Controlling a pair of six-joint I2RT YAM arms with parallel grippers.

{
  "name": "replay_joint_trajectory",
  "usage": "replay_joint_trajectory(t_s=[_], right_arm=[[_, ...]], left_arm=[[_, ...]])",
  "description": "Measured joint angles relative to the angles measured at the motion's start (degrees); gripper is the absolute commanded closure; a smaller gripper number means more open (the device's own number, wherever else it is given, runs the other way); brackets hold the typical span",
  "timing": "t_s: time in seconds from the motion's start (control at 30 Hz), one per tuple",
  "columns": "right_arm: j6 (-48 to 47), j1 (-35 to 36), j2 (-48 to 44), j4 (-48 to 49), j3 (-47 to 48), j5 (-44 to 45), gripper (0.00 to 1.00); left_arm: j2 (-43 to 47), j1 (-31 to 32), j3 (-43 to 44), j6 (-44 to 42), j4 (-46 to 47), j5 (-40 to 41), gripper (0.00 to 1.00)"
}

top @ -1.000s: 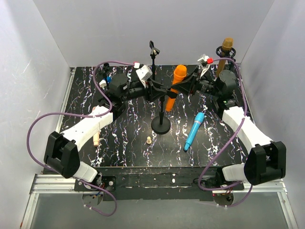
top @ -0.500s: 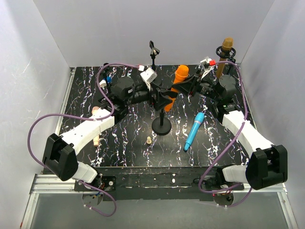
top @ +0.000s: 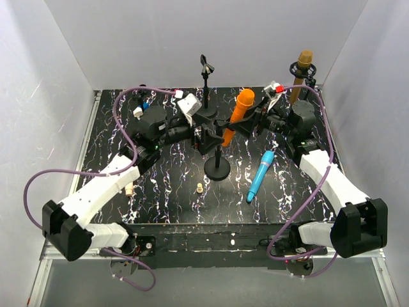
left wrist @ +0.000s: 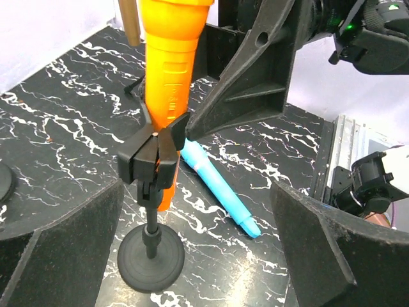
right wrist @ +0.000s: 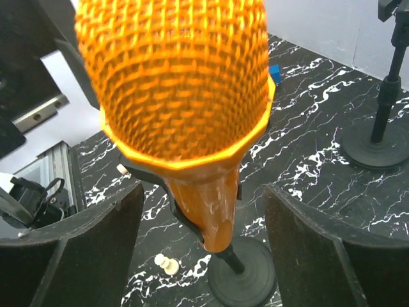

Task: Attach the microphones to the stand

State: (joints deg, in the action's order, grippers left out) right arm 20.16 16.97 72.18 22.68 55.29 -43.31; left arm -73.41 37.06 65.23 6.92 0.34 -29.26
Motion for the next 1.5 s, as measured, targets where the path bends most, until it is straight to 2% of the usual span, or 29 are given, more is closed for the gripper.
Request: replay_joint_trajectory(t_s=[0.2, 0.47, 0.63, 0.8, 0.93, 1.13, 1.33, 1.5], right_arm=[[-4.7, -1.7, -1.5, -5.0, 0.5, -3.5, 0.15], [-13.5, -2.3, -3.9, -16.2, 2.8, -8.8, 0.14], [-21.2, -2.8, -5.9, -27.4, 3.4, -11.5, 0.13], [-28.0, -3.4, -9.4, -36.2, 2.8, -13.5, 0.12], [-31.9, -4.8, -14.1, -39.6, -1.0, -16.5, 0.11], [-29.7, -9.5, -16.7, -35.8, -12.1, -21.3, 0.10], [-27.2, -10.4, -16.6, -30.5, -19.1, -24.9, 0.10], [-27.5, -11.2, -16.8, -27.1, -21.2, -27.7, 0.10]], left_arm=[[5.6, 0.0, -4.3, -2.6, -1.8, 1.6, 0.02], [6.0, 0.0, -14.9, -10.0, -1.4, 2.8, 0.02], [2.2, -0.3, -15.7, -13.2, 4.1, 2.4, 0.03], [-4.6, -1.8, -15.7, -13.3, 12.2, 0.1, 0.13], [-9.5, -2.6, -15.6, -12.8, 15.5, -1.4, 0.20], [-11.7, -2.6, -15.6, -11.7, 19.9, -3.3, 0.30], [-11.7, -2.6, -15.6, -10.3, 24.1, -5.4, 0.52], [-11.7, -2.6, -15.6, -9.4, 25.9, -6.1, 0.52]])
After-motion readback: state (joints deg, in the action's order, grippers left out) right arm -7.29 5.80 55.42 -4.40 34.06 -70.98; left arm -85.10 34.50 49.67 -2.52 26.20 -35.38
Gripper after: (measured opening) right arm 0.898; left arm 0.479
